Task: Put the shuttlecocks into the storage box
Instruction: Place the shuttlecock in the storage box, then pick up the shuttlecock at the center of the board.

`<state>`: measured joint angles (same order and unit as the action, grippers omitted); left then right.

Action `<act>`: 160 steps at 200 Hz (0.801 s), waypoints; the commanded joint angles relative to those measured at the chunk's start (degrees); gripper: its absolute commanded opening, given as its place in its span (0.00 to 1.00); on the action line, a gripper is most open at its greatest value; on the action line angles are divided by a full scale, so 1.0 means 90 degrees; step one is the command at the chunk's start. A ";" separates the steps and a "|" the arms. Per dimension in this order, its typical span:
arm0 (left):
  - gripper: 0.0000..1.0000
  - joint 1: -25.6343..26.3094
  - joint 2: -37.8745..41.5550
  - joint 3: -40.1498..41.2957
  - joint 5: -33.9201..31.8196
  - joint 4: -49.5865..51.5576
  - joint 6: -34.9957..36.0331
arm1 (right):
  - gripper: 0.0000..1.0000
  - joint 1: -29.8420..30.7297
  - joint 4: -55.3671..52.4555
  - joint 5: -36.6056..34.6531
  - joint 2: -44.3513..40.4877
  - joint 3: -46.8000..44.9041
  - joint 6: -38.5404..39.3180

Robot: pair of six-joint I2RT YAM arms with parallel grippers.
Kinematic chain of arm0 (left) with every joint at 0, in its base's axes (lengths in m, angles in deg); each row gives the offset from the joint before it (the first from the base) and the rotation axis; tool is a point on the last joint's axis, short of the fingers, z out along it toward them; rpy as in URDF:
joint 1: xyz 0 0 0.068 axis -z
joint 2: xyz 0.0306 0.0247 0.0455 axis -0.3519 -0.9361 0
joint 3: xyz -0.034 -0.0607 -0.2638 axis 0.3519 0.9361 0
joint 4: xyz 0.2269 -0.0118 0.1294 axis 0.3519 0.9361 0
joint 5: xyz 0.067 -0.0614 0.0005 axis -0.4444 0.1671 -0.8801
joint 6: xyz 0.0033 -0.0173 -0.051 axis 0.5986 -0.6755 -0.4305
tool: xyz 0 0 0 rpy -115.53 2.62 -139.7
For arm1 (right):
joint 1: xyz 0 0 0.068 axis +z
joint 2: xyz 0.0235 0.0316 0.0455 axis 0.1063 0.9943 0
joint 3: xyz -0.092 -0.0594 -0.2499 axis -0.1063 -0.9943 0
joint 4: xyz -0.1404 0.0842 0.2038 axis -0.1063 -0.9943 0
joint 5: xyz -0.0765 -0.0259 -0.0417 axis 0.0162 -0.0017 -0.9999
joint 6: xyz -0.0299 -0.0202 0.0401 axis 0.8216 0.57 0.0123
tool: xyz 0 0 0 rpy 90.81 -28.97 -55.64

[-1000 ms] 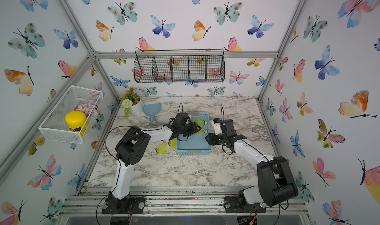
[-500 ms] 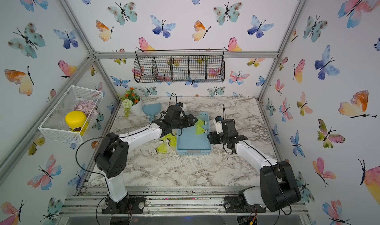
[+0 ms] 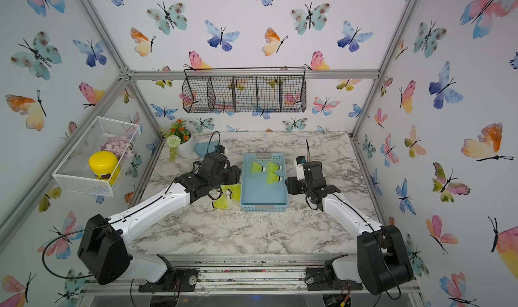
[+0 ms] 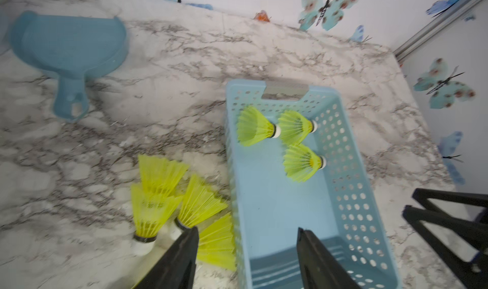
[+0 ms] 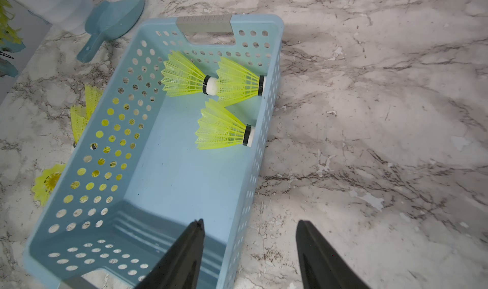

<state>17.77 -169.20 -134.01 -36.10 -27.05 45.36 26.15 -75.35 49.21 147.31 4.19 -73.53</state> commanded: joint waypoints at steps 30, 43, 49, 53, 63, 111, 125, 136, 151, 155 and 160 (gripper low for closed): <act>0.64 0.0034 0.0459 0.0500 -0.0699 0.1283 0.0293 | 0.62 -0.0021 0.0124 -0.0420 -0.0061 0.0001 0.0038; 0.64 0.0033 0.0424 0.0613 -0.0677 0.1418 0.0284 | 0.63 -0.0021 0.0137 -0.0459 -0.0079 0.0008 0.0039; 0.64 0.0034 0.0388 0.0674 -0.0642 0.1440 0.0296 | 0.62 -0.0021 0.0142 -0.0469 -0.0073 0.0011 0.0048; 0.64 0.0038 0.0351 0.0711 -0.0628 0.1451 0.0310 | 0.62 -0.0021 0.0138 -0.0470 -0.0066 0.0011 0.0038; 0.63 0.0034 0.0245 0.0779 -0.0597 0.1471 0.0358 | 0.63 -0.0021 0.0142 -0.0465 -0.0066 0.0019 0.0041; 0.60 0.0043 -0.0285 0.0623 -0.0522 0.1794 0.0431 | 0.63 -0.0021 0.0129 -0.0474 -0.0089 -0.0028 0.0024; 0.59 0.0043 -0.0382 0.0664 -0.0489 0.1784 0.0441 | 0.63 -0.0021 0.0136 -0.0480 -0.0091 -0.0056 0.0014; 0.58 0.0043 -0.0484 0.0683 -0.0508 0.1770 0.0474 | 0.63 -0.0021 0.0134 -0.0472 -0.0097 -0.0065 0.0014; 0.56 0.0043 -0.0669 0.0675 -0.0479 0.1684 0.0567 | 0.63 -0.0021 0.0164 -0.0426 -0.0106 -0.0082 -0.0002; 0.55 0.0043 -0.0713 0.0658 -0.0474 0.1664 0.0585 | 0.63 -0.0021 0.0182 -0.0419 -0.0109 -0.0087 -0.0006; 0.52 0.0043 -0.0767 0.0641 -0.0456 0.1640 0.0597 | 0.63 -0.0021 0.0191 -0.0390 -0.0106 -0.0092 -0.0015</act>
<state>17.79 -173.68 -127.48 -40.27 -12.82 49.01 26.15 -74.91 45.80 147.31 4.19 -73.58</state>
